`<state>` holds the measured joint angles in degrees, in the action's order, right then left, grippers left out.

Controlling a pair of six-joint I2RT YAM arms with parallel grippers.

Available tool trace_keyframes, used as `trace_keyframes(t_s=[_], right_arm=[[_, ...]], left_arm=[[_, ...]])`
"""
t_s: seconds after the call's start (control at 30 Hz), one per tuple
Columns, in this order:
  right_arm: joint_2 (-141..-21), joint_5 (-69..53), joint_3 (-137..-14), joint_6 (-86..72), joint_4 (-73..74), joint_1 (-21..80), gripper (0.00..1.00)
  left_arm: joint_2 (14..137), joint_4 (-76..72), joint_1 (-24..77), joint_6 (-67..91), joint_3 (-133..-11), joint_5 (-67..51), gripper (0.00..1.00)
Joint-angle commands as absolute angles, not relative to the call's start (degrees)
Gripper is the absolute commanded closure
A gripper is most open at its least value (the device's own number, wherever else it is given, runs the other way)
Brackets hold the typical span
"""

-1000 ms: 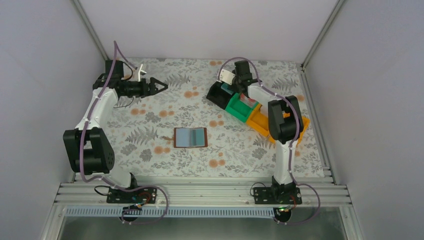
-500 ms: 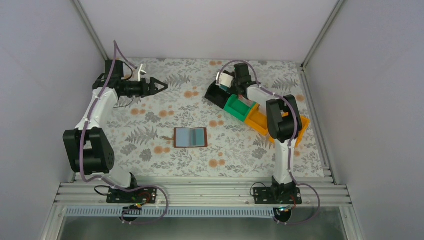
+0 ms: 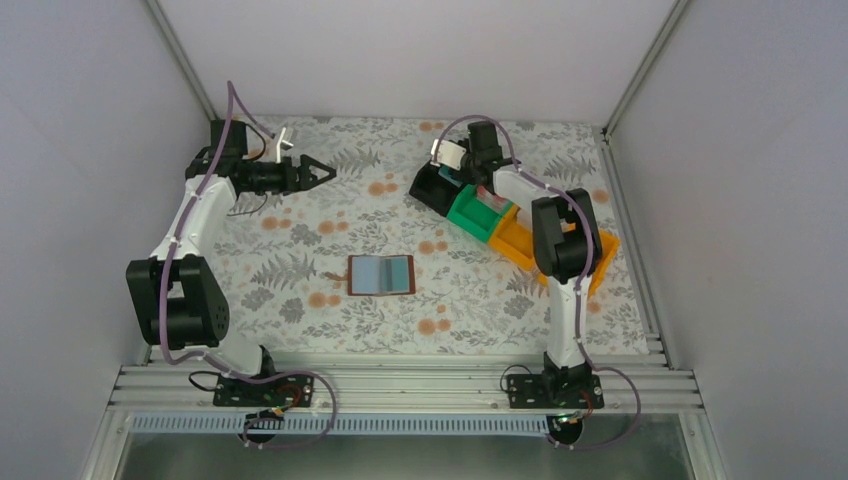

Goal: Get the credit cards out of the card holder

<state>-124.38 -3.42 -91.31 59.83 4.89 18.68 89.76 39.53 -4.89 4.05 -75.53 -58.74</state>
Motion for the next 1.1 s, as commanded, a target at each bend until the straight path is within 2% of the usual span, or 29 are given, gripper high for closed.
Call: trace_keyframes(t_s=[0.0, 0.17, 0.3, 0.43, 0.6, 0.7, 0.83, 1.07], right_arm=[[-124.10, -5.92, -92.03, 60.14, 11.72, 18.68, 0.53], [-124.24, -6.63, -93.50, 58.24, 13.12, 19.07, 0.35], [-125.99, -4.73, -97.63, 53.64, 13.81, 19.04, 0.35], [-124.11, -9.39, -100.89, 47.82, 14.86, 19.02, 0.36], [-123.94, -17.85, -113.18, 34.73, 27.61, 19.03, 0.36], [-124.00, -20.66, -116.68, 25.66, 33.44, 19.06, 0.44], [-124.60, -19.77, -116.00, 15.98, 37.32, 19.43, 0.63], [-132.37, -7.82, -122.00, 15.55, 47.16, 22.67, 0.93]], left_arm=[[90.07, 39.24, -5.27, 2.99, -76.93, -60.33, 0.00], [89.92, 39.36, -5.25, 2.90, -76.99, -60.61, 0.00], [89.53, 39.47, -5.33, 2.69, -77.09, -60.77, 0.00], [89.21, 39.48, -5.36, 1.91, -77.01, -60.04, 0.00], [88.73, 38.96, -5.35, 1.97, -75.97, -59.50, 0.00], [88.57, 38.92, -5.41, 1.68, -76.02, -59.55, 0.00], [88.39, 38.91, -5.42, 1.60, -76.24, -59.65, 0.00], [87.93, 37.74, -5.37, 1.64, -75.04, -58.55, 0.00]])
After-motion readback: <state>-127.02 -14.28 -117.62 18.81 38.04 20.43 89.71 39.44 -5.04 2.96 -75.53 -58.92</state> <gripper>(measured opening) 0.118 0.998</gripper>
